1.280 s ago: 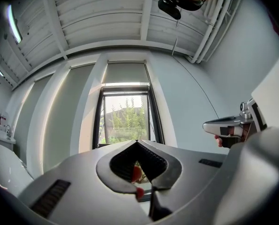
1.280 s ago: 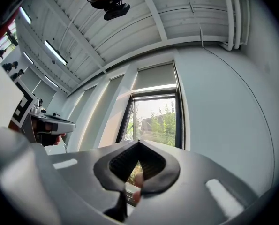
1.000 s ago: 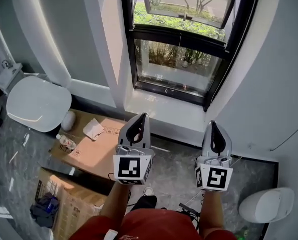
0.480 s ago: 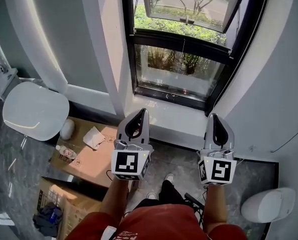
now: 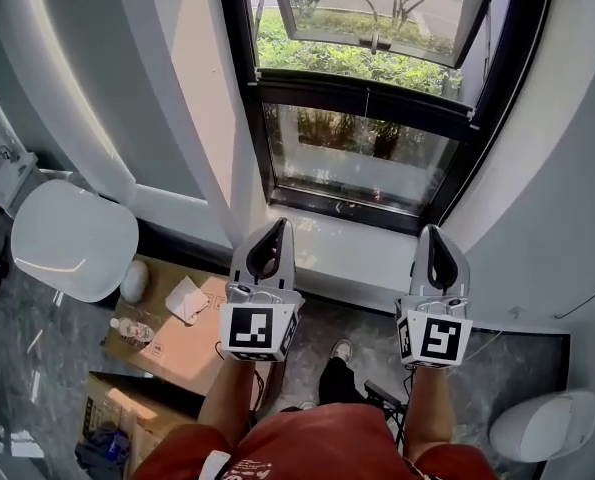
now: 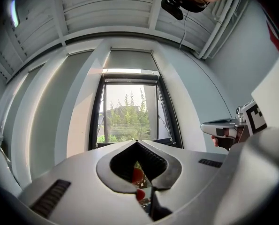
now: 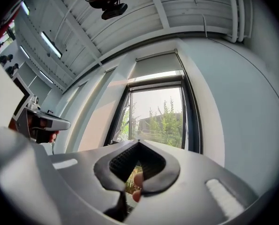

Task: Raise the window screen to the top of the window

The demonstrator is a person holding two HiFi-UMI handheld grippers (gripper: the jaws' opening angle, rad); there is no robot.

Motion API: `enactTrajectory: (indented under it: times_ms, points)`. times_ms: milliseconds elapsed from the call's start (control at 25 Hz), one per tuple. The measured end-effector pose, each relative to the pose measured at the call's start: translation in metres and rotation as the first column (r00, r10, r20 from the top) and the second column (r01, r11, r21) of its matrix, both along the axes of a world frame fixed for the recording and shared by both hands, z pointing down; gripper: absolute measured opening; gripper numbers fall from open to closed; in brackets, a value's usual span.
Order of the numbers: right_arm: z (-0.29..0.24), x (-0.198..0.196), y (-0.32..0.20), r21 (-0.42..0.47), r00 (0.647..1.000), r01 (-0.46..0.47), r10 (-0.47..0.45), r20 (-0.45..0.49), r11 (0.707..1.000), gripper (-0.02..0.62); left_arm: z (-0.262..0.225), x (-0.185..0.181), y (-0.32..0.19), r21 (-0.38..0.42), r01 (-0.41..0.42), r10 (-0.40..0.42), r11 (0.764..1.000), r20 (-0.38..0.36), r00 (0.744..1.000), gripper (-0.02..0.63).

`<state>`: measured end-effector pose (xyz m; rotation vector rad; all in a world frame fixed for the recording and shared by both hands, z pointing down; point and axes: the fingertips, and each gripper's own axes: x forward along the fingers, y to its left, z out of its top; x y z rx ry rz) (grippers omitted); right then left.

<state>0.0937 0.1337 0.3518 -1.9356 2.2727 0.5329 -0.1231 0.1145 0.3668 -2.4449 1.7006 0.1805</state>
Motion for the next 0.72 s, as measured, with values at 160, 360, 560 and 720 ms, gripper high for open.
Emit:
enactTrajectory:
  times_ms: [160, 360, 560, 720]
  points:
    - [0.002, 0.018, -0.039, -0.003, 1.000, -0.004, 0.004, 0.003, 1.000, 0.009, -0.005, 0.021, -0.040, 0.005, 0.000, 0.000, 1.000, 0.034, 0.999, 0.005]
    - [0.003, 0.055, -0.087, -0.001, 0.999, -0.031, 0.031, 0.035, 1.000, 0.009, -0.013, 0.049, -0.088, 0.020, 0.016, -0.017, 1.000, 0.043, 0.999, 0.005]
    - [0.009, 0.084, -0.123, -0.003, 0.998, -0.039, 0.039, 0.049, 0.999, 0.009, -0.021, 0.083, -0.126, 0.055, 0.019, -0.023, 0.998, 0.063, 0.998, 0.005]
    - [0.007, 0.101, -0.146, 0.000, 0.998, -0.046, 0.046, 0.053, 0.999, 0.009, -0.020, 0.101, -0.152, 0.048, 0.008, -0.010, 0.999, 0.046, 0.999, 0.005]
